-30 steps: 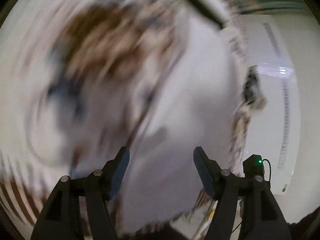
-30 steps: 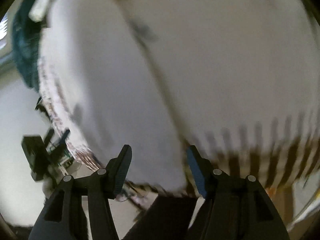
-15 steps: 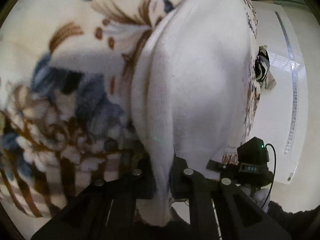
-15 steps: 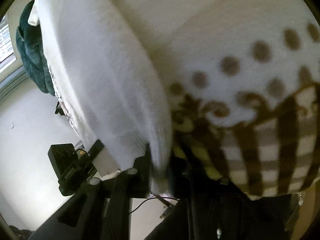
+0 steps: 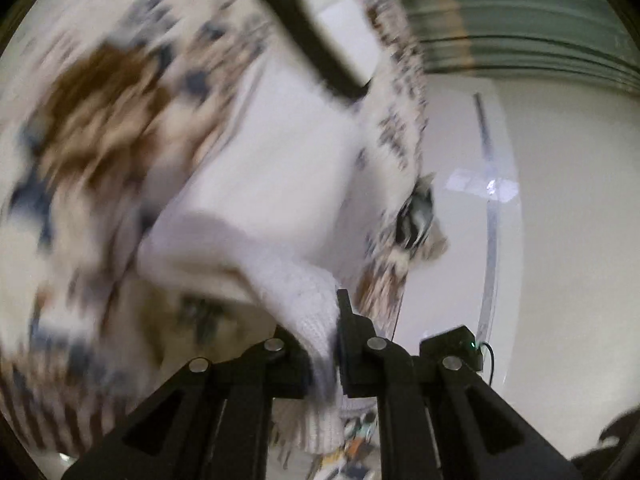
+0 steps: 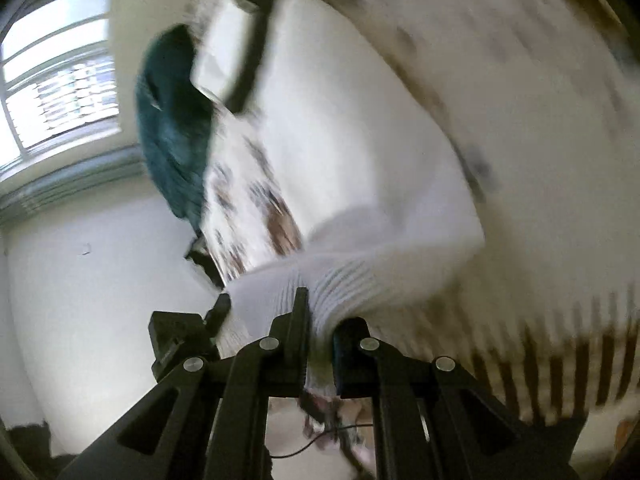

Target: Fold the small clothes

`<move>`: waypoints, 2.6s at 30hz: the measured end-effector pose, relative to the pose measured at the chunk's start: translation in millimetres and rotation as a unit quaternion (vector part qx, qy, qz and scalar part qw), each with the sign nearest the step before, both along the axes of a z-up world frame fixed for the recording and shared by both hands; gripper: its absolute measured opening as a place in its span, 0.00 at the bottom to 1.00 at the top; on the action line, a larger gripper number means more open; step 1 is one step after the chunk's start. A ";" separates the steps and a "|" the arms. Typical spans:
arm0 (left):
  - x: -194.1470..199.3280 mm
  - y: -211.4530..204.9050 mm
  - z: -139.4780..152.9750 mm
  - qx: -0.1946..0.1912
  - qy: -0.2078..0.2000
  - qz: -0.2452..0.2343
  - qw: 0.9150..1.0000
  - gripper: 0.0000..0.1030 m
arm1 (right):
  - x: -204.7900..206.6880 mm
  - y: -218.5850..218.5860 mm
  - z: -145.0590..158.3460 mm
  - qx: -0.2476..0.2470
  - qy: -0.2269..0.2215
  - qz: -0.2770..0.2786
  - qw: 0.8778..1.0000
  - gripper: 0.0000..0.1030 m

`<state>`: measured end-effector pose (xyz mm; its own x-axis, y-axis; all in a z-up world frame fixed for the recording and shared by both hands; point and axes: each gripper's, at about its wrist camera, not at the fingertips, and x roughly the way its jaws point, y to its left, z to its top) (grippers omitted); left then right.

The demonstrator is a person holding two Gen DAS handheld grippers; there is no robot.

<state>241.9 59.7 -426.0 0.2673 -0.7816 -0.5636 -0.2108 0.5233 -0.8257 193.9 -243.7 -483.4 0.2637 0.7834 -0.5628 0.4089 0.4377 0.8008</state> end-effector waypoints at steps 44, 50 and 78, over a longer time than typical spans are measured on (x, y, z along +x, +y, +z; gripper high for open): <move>272.0 6.2 -137.7 0.199 -0.013 -0.043 0.979 0.03 | 341.8 -30.5 -69.0 -0.327 -0.030 0.089 0.940 0.04; 244.0 16.2 -109.4 0.137 -0.021 -0.037 0.990 0.39 | 326.4 -38.2 -56.4 -0.260 -0.029 0.112 0.959 0.28; 167.6 36.9 -127.3 0.056 -0.002 -0.037 0.998 0.66 | 217.3 -67.5 -114.9 -0.107 0.022 0.103 0.989 0.82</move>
